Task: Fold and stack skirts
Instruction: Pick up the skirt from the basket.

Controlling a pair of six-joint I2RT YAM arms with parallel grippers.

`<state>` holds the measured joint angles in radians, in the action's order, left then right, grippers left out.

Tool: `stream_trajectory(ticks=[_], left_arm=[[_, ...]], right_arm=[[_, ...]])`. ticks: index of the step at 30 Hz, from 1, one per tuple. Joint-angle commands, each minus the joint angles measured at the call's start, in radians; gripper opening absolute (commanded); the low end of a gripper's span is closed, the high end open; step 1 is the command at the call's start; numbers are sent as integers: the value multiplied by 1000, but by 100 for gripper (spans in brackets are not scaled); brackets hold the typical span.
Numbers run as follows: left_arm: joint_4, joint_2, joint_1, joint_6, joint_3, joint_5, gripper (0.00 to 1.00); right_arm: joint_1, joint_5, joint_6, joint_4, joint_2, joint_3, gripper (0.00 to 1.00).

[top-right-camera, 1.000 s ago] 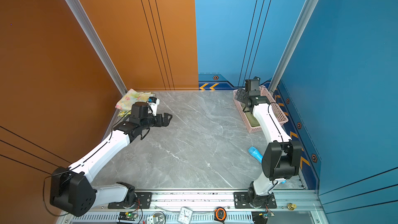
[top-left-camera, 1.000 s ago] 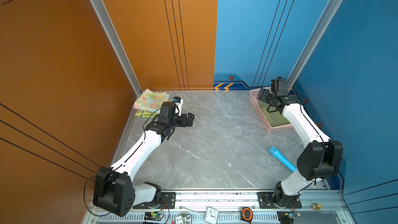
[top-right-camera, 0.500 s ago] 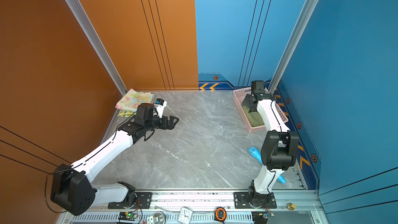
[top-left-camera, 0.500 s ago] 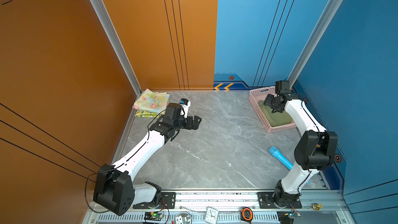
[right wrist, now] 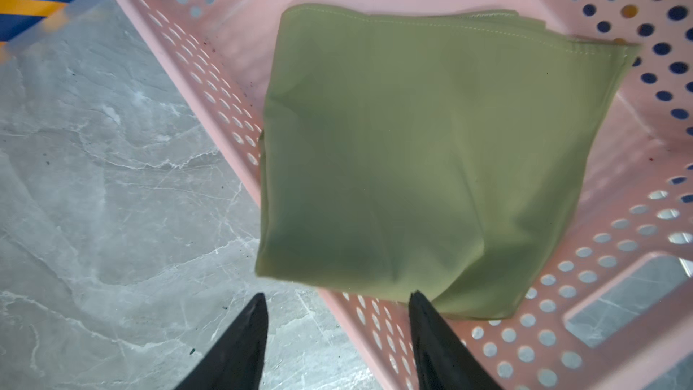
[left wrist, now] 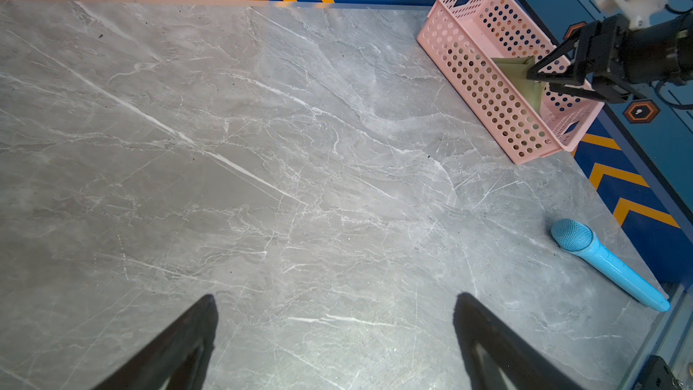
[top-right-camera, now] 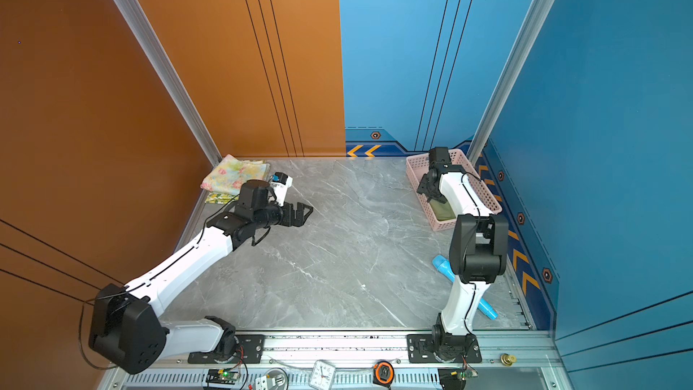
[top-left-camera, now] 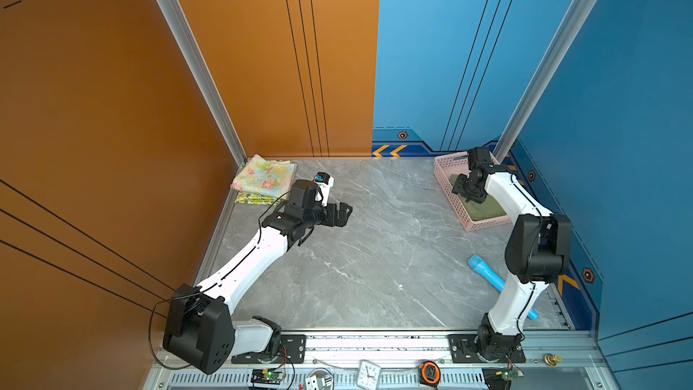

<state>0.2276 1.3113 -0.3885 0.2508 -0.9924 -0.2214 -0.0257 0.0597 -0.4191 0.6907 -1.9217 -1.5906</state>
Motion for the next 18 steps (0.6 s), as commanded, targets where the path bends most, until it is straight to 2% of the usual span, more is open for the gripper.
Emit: stream_trajectory(ticks=[1,3,5,7,18], left_arm=[[-10,-2,-7,-11,-18,-9,99],[-10,-2,-6,-13,-17,-9,99],[-8,-1,-6,-15,-17,-8,99],[-6,-2,-5,-15,-18,-10,99],[-7,6,8,-10,-23,-24,100]], right_arm=[[-8,-27,7,27,-55,-74,57],[-7,-28,16,29,-86,-111,49],[-11,-23,24,30,-104,-141,27],[-20,-17,28,34,-104,-158,0],[-38,96,84,31,76,-155,0]])
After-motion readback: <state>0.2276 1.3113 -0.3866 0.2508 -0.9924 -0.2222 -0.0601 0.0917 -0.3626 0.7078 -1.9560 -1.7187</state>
